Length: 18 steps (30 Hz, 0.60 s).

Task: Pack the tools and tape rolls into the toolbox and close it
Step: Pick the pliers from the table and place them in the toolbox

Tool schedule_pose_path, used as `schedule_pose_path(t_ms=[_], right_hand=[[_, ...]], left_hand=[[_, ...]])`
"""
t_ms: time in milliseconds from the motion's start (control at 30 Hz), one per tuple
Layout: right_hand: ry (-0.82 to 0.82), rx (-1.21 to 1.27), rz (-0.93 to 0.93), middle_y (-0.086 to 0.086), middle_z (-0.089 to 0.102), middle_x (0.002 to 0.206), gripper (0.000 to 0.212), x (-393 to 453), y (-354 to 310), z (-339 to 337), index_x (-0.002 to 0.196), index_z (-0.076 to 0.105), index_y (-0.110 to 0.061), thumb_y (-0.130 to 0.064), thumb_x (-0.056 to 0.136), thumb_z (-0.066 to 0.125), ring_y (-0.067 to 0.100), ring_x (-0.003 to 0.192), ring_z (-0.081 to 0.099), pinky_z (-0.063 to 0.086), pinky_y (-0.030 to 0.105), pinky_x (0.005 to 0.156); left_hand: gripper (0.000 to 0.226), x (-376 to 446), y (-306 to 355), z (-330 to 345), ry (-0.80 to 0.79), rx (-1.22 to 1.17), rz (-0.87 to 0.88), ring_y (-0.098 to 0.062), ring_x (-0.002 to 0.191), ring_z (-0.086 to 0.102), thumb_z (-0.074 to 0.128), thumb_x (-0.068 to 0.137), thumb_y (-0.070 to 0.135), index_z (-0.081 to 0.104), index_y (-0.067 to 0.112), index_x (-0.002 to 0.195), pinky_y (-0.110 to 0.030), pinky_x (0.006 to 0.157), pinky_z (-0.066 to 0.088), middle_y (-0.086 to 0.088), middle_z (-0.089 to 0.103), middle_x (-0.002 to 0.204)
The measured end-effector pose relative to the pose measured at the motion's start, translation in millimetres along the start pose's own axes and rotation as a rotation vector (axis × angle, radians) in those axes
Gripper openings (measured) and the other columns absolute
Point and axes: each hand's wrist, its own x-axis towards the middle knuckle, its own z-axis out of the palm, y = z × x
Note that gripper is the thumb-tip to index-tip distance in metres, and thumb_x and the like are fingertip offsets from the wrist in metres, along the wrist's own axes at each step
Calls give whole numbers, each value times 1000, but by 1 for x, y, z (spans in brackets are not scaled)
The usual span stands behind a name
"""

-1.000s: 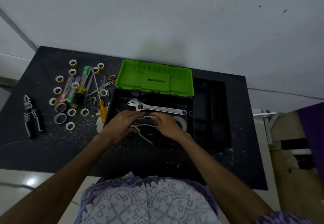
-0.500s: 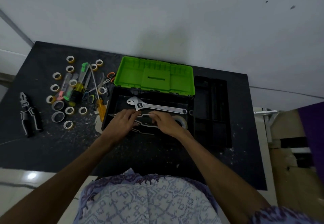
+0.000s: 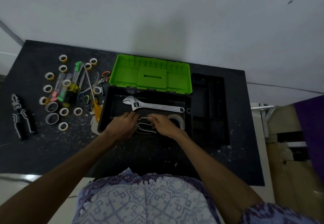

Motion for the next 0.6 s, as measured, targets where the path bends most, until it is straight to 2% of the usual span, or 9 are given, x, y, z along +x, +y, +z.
schedule_pose_path(t_ms=[133,233,300,400,467,600], right_hand=[[-1,14,26,6,66,101,33,1,-2,1,118,65,-9,-30,105,42,19,91,60,43,29,80],[3,-29,13,9,63,107,32,2,-3,4,114,64,-8,-28,106,41,21,98,58,40,29,82],[45,-104,-18,14,60,109,34,1,2,6,115,65,-5,-26,106,40,25,102,55,34,26,82],[130,-119,-49,13,58,110,33,-4,13,5,115,65,-5,-24,106,39,26,102,54,33,25,83],[197,-123,-55,10,58,116,33,-7,22,3,122,64,-9,-24,106,40,22,107,54,35,24,90],[305,-137,-86,8,62,116,26,-18,40,3,118,66,-9,-19,103,48,22,110,55,38,28,99]], left_hand=[[53,-1,-5,6,20,89,46,-32,71,65,82,66,21,62,0,111,-33,48,52,-17,65,95],[55,-2,-5,11,37,84,53,-31,68,65,84,64,19,64,-3,110,-34,48,53,-18,65,93],[54,0,-3,15,-7,79,54,-33,77,67,79,72,19,60,-4,118,-36,56,55,-21,64,103],[51,6,0,18,-69,47,-33,-32,113,57,48,97,26,38,3,141,-39,85,51,-18,50,133],[49,9,0,16,-124,30,-93,-29,120,53,39,100,29,32,7,143,-38,89,49,-14,45,138],[39,13,-3,13,-240,18,-117,-28,118,55,46,98,21,41,11,135,-38,87,49,-10,47,135]])
